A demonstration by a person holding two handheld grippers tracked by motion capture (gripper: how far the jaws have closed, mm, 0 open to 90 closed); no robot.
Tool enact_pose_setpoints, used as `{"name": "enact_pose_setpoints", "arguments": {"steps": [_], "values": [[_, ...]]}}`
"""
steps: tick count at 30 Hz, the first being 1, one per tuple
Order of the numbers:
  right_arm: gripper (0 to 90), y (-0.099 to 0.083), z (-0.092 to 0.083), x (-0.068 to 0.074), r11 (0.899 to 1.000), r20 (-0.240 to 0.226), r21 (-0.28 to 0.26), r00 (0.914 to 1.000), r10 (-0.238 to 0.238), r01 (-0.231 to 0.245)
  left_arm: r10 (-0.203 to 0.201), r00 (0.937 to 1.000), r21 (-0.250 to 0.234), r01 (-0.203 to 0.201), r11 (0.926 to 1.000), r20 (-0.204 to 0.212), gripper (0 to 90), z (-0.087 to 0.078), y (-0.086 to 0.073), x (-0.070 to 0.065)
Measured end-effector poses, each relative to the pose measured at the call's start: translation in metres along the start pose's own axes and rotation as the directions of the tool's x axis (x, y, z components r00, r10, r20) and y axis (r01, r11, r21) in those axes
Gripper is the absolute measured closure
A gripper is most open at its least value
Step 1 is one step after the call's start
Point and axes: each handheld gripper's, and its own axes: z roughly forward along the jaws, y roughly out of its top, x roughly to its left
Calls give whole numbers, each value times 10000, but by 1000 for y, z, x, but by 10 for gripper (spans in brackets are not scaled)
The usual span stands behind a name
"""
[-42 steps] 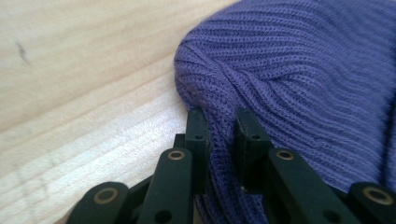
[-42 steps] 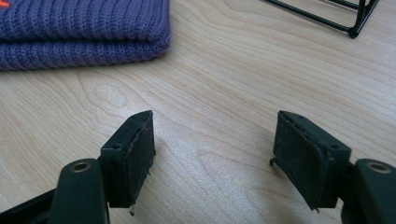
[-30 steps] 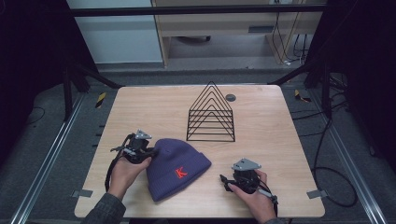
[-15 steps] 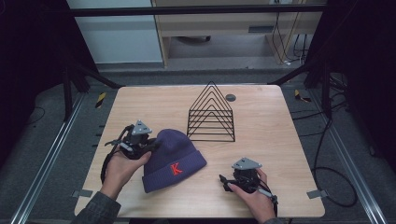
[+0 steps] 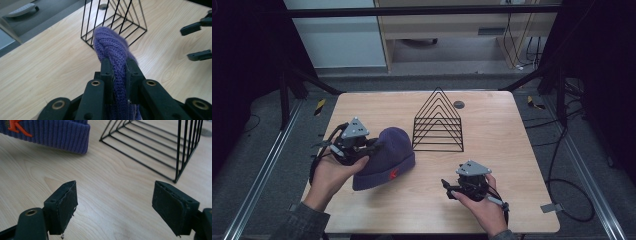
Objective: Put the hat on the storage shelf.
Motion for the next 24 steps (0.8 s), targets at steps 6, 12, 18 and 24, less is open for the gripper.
{"name": "enact_pose_setpoints", "arguments": {"steps": [6,12,18,24], "values": [[241,25,-10,5,9980,-162,-333,9984,-538,533,270,9996,-360,-273,9990,-99,788,-18,19,7],[269,51,-17,3,9948,-267,-472,9954,-918,905,503,9987,-695,-509,9963,-96,787,-33,43,16],[309,69,-23,2,9915,-384,-675,9927,-1140,1112,810,9966,-1004,-824,9915,-179,786,-42,63,17],[321,76,-26,2,9901,-462,-745,9914,-1225,1188,941,9955,-1210,-942,9882,-59,785,-48,73,19]]}}
